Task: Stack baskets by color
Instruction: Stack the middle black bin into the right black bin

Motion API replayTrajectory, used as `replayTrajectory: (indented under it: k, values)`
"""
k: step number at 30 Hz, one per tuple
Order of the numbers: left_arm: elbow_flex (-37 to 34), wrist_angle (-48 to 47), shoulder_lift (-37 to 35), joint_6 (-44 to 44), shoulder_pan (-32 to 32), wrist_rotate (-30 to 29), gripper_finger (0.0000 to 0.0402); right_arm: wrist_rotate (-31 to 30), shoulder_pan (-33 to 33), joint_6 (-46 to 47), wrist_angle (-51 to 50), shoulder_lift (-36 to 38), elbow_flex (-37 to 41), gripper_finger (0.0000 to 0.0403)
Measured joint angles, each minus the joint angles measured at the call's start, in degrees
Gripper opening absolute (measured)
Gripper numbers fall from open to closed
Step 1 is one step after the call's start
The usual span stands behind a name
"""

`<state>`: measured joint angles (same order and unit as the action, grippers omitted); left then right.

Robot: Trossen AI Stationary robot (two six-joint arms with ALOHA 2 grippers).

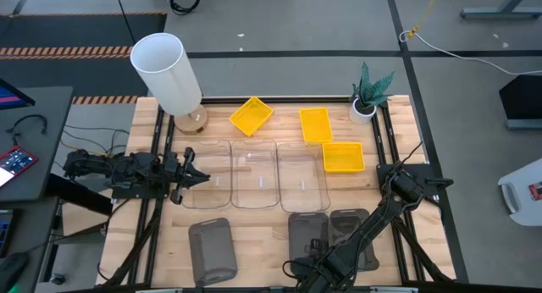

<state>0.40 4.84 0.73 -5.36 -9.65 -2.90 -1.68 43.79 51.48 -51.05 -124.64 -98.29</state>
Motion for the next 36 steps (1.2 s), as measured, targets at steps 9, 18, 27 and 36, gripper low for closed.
replayTrajectory:
  k: [9, 18, 27, 36]
  values:
    - [0.0, 0.0, 0.0, 0.0, 0.0, 0.0, 0.0033, 0.7, -0.2, -0.3, -0.1, 0.0, 0.0, 0.0015]
    - [0.0, 0.0, 0.0, 0.0, 0.0, 0.0, 0.0026, 1.1, -0.2, -0.2, 0.0, 0.0, 0.1, 0.0007]
    - [0.0, 0.0, 0.0, 0.0, 0.0, 0.0, 0.0036, 1.3, -0.2, -0.1, 0.1, 0.0, 0.1, 0.0008]
    - [0.0, 0.0, 0.0, 0.0, 0.0, 0.0, 0.0028, 1.4, -0.2, -0.1, 0.1, 0.0, 0.1, 0.0008]
